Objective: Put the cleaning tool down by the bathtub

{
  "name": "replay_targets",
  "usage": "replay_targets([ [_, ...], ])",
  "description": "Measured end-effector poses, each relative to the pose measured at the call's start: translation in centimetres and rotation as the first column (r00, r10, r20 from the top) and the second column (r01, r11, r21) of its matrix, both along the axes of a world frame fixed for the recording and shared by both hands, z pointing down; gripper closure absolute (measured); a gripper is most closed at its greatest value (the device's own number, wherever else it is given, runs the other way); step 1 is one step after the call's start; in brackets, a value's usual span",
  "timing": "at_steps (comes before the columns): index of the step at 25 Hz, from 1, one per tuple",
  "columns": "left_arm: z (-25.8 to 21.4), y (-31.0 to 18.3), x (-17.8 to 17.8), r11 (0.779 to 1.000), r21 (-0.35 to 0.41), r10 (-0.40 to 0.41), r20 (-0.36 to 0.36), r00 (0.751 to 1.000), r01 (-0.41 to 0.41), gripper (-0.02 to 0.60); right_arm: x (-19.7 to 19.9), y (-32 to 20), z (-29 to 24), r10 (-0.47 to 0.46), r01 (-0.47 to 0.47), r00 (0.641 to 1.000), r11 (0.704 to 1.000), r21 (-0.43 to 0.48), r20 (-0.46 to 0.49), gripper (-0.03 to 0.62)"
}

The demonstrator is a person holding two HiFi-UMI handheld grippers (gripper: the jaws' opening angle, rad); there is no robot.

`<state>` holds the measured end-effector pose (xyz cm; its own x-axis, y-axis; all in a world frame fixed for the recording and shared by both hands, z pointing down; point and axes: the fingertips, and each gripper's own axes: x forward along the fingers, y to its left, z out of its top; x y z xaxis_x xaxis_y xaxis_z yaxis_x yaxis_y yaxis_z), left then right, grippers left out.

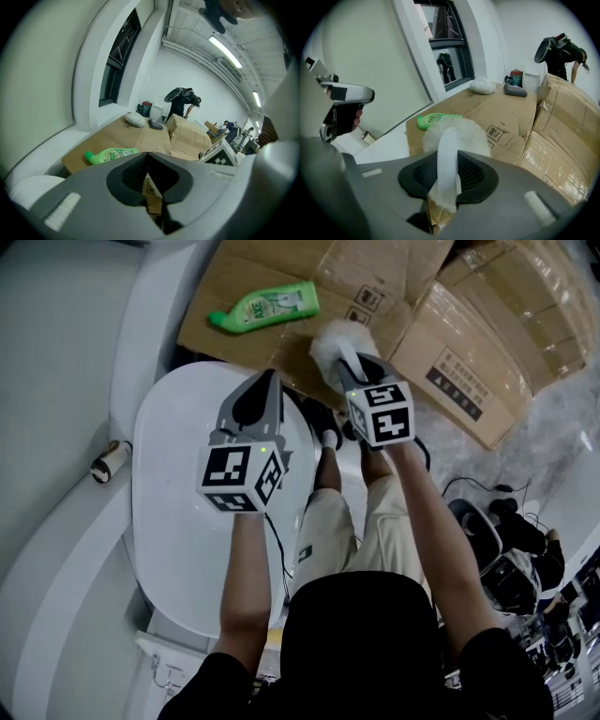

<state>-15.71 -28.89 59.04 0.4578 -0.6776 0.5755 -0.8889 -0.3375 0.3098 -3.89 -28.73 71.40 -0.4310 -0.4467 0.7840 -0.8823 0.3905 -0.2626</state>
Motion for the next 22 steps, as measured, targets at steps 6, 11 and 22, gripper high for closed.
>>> replay_targets([
  [6, 0.7, 0.1, -0.6, 1.0, -0.007, -0.004, 0.012, 1.0, 0.004, 0.583, -0.6, 0.1, 1.1, -0.027, 0.027, 1.0, 1.0, -0.009, -0.006, 0.5],
  [11, 1.1, 0.6, -0.7, 1.0, -0.015, -0.003, 0.01, 1.0, 0.004, 0.583, -1.1, 0.1, 1.4, -0.023, 0.023, 1.0, 1.0, 0.002, -0.012, 0.5],
  [22, 0.9, -0.1, -0.8, 1.0, -0.007, 0.006, 0.009, 1.0, -0.006, 0.583, -1.6, -0.4, 2.0, -0.031, 0.031, 0.998, 1.0, 0.001, -0.047, 0.5],
])
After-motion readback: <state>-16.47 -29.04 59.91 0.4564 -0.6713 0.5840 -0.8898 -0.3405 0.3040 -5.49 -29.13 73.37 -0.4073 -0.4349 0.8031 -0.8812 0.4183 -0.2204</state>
